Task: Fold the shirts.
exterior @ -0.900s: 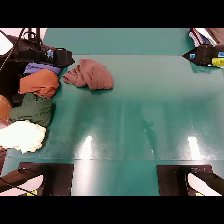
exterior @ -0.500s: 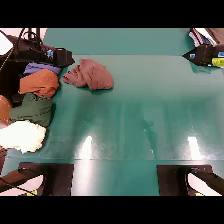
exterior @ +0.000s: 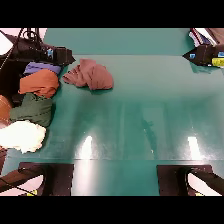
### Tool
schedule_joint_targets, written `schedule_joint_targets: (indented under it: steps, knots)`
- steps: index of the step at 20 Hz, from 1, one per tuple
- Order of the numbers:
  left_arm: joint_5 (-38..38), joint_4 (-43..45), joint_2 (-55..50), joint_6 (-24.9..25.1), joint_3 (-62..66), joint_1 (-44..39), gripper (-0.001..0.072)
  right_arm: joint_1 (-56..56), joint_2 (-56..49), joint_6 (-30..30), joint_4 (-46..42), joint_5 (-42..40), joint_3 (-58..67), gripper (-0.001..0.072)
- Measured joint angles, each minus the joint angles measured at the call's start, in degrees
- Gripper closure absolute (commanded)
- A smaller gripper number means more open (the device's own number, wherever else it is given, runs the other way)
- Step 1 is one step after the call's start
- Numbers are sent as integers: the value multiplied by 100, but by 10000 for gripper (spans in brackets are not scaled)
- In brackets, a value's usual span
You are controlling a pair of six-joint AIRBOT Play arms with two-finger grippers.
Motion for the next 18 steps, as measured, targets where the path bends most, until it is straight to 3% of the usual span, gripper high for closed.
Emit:
schedule_joint_targets:
  steps: [1, 9, 17, 18]
  knots:
    - [83, 2, -9, -2, 0, -2, 165, 0, 0, -2, 7, 2, 0, 698]
    - [586, 463, -1388, -461, -203, 9, 163, 0, 0, 0, 35, 9, -2, 698]
    - [1773, -262, -2813, -535, -258, 13, 166, 0, 0, 2, 39, 114, 0, 698]
    - [1910, -321, -2857, -535, -258, 13, 293, 0, 0, 2, 37, 114, 0, 698]
